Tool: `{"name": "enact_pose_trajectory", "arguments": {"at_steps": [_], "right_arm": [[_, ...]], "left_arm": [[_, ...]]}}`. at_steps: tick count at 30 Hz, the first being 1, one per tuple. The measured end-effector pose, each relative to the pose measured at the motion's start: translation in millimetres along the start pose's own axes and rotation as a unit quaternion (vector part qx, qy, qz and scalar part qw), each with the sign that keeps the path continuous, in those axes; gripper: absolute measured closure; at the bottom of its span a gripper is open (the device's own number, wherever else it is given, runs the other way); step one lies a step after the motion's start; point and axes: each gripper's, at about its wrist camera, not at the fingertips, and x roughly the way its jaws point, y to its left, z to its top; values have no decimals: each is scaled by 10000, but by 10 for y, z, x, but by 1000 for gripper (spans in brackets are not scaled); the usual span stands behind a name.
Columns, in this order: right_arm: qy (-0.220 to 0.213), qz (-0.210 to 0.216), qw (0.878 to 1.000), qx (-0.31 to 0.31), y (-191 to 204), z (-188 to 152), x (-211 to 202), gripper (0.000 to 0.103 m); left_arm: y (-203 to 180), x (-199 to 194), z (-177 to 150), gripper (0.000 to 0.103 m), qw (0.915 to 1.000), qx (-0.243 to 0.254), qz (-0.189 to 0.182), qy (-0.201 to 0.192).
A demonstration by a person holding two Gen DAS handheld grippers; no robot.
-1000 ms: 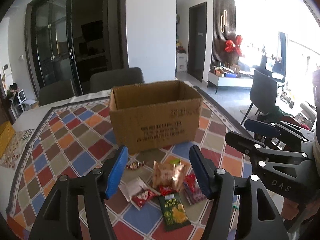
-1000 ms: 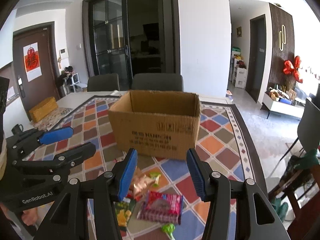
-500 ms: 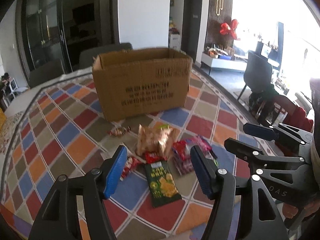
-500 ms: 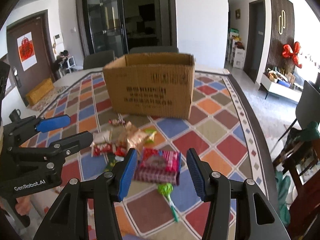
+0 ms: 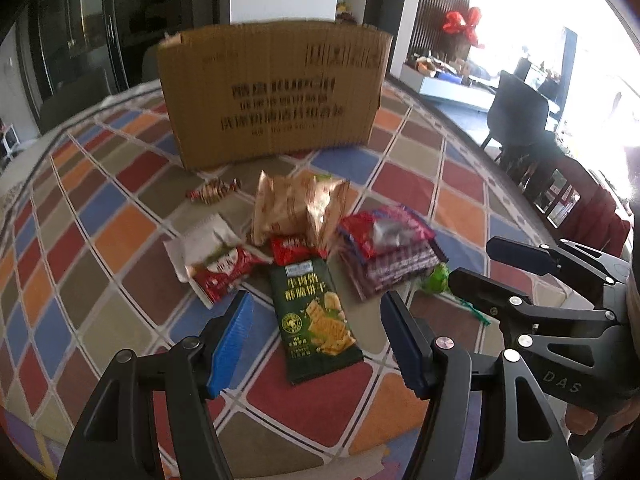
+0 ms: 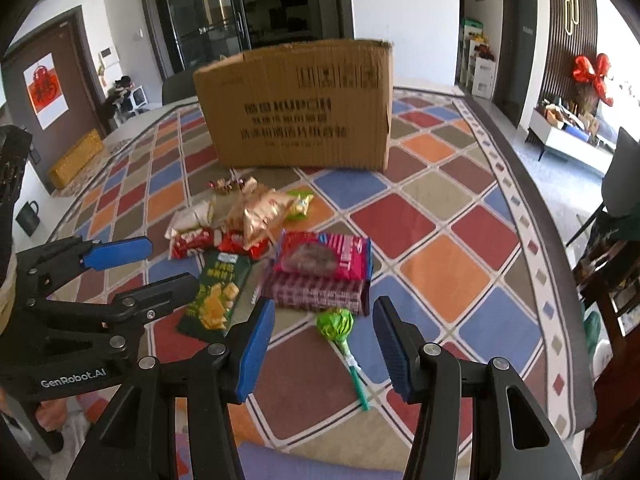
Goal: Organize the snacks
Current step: 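Move both tools back toward the remaining snack pile, then grasp the green lollipop stick with the right tool while the left tool grasps the green cracker pack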
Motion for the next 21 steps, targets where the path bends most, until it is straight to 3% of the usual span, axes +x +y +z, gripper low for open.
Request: {"name": "enact_pose_trajectory", "arguments": {"at_steps": [8,21], "right_arm": [[281,22,9995,120,-37,-62,213,51],[527,82,9983,228,-91,-118,422,51]], "left_arm": [[42,273,-44,38,9995,-64,30,305],[14,534,-51,38,9987,-6,181,474]]}}
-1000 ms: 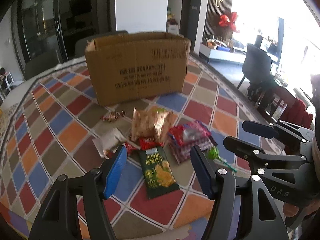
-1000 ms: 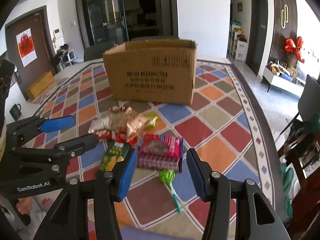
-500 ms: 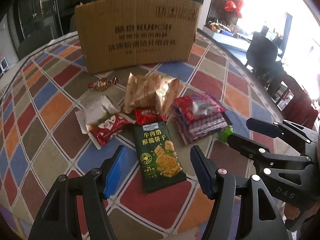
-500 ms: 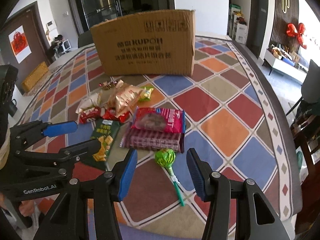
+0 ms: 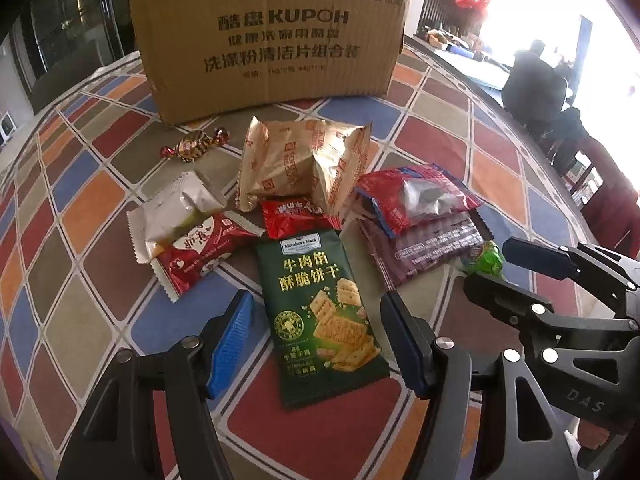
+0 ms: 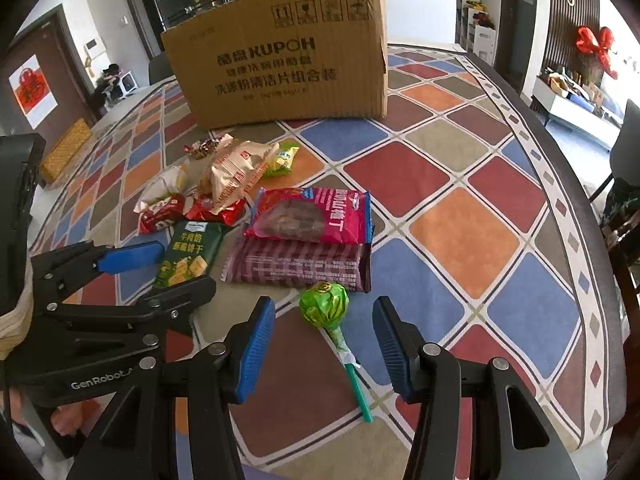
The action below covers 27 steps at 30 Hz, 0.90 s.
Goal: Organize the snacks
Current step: 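Grasp the green lollipop stick with the right tool while the left tool grasps the green cracker pack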
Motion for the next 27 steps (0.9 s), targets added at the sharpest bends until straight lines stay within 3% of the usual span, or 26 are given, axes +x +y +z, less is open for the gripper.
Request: {"name": "enact_pose_trajectory", "arguments": {"at_steps": [6,9,15,27], "right_arm": [[33,-12,10000,54,-9,22,48,53],[76,3,9999,89,-15,25,80,58],[77,-91,9999,45,0,16,80,76],[-11,23,10000,54,120,-2,-62,76]], "left_arm": [[-36,17,0,40,9997,95,221,-52],[-45,-3,-10,55,9996,106,222,-111],[-42,-18,-35,59,9996,122,190,-165],[30,-201,-65,60,9994,-127,-18,-329]]}}
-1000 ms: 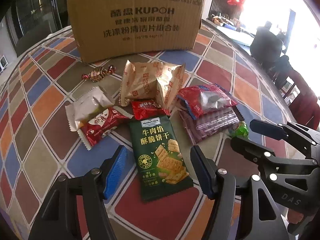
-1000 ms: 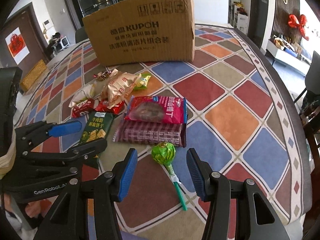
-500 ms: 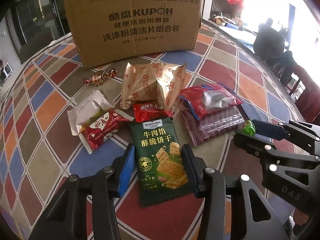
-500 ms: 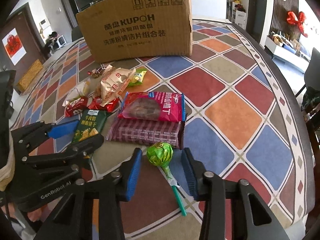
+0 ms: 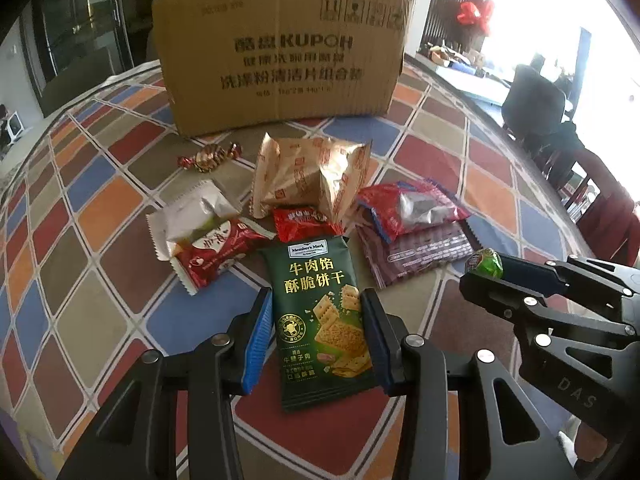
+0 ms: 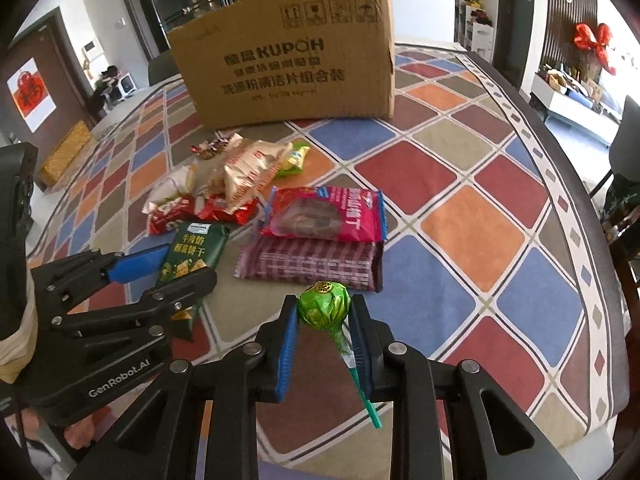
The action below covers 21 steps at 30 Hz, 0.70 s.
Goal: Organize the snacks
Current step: 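Grasp the green lollipop stick with the right tool while the left tool grasps the green cracker pack, then carry both snacks over the box and open both tools to drop them inside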
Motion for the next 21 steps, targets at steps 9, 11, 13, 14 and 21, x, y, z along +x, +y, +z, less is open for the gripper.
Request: {"name": "enact_pose_trajectory", "arguments": {"at_steps": [9,11,13,14,21], "right_arm": [[-238,43,9997,-31,85,64,-173,76],[-305,45,9995,-41,99,98,-210,76],[-388,58,9992,-47,113,137,-253,76],[-431,67,9990,-43,120,158,-273,76],[-791,120,9967,-120,200,336,-441,76]], "left_arm": [[48,-257,64,60,9995,-94,-54,-311],[67,-325,92,60,9991,-120,-57,-412],[83,-386,125,60,9986,-134,-51,-504],[95,-421,145,60,9983,-147,-45,-557],[152,-644,307,60,9954,-180,-5,-943]]}}
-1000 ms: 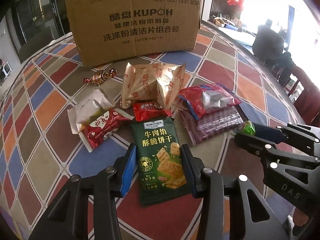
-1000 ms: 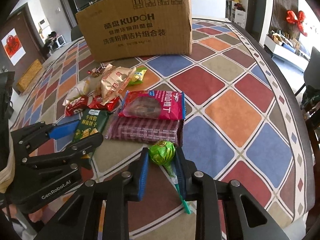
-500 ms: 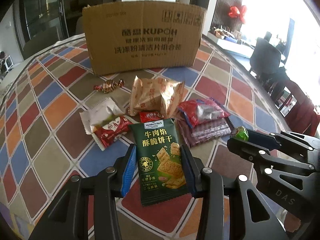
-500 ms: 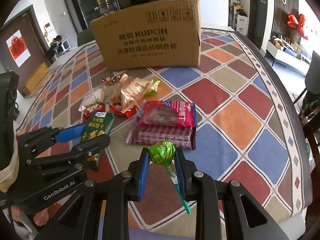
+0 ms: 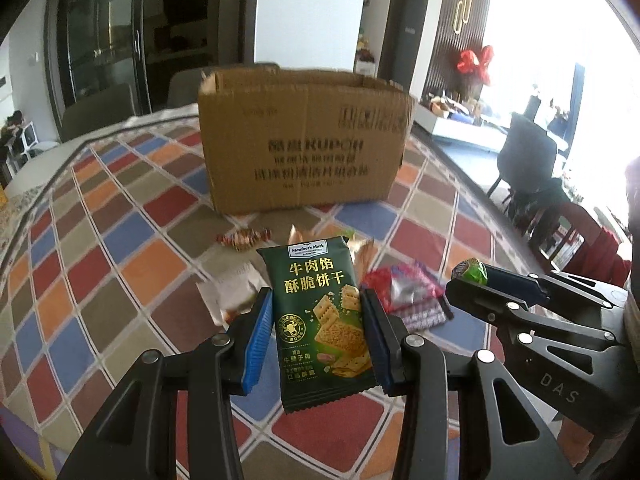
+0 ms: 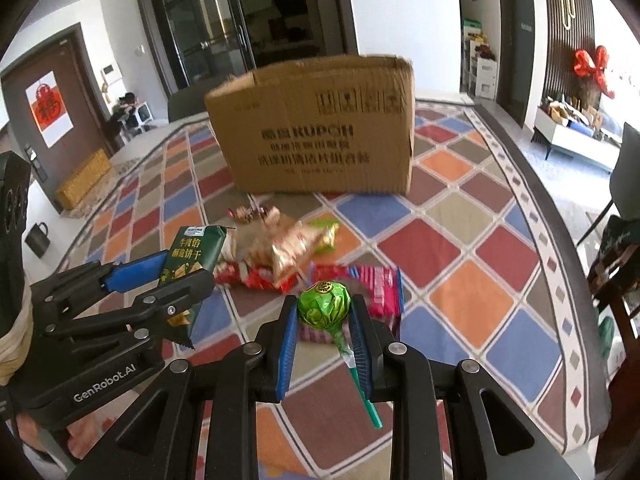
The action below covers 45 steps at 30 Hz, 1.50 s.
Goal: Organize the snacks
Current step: 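Carry both snacks over the box and open both tools to drop them inside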
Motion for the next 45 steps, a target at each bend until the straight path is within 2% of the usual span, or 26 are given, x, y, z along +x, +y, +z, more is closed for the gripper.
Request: {"name": "enact_pose_trajectory", "arguments": {"at_steps": [12,20,34,40,45], "right_arm": [[-753,38,9971,-45,22,552,-252,76],[-1057,171,9942,-81,86,950,-278,76],[-1253,113,9912,-409,195,1575,-201,76],[-1104,159,9924,-523,201,1822,-24,76],[-906,142,9942,-563,163,2010,182,76]], "left_arm": [[58,-296,574,60,9970,60,92,-770],[161,-403,928,60,9946,69,149,-1022],[328,-274,1460,60,9930,245,295,-1118],[356,-91,1653,60,9932,409,273,-1051],[401,83,1825,60,9947,471,105,-913]]}}
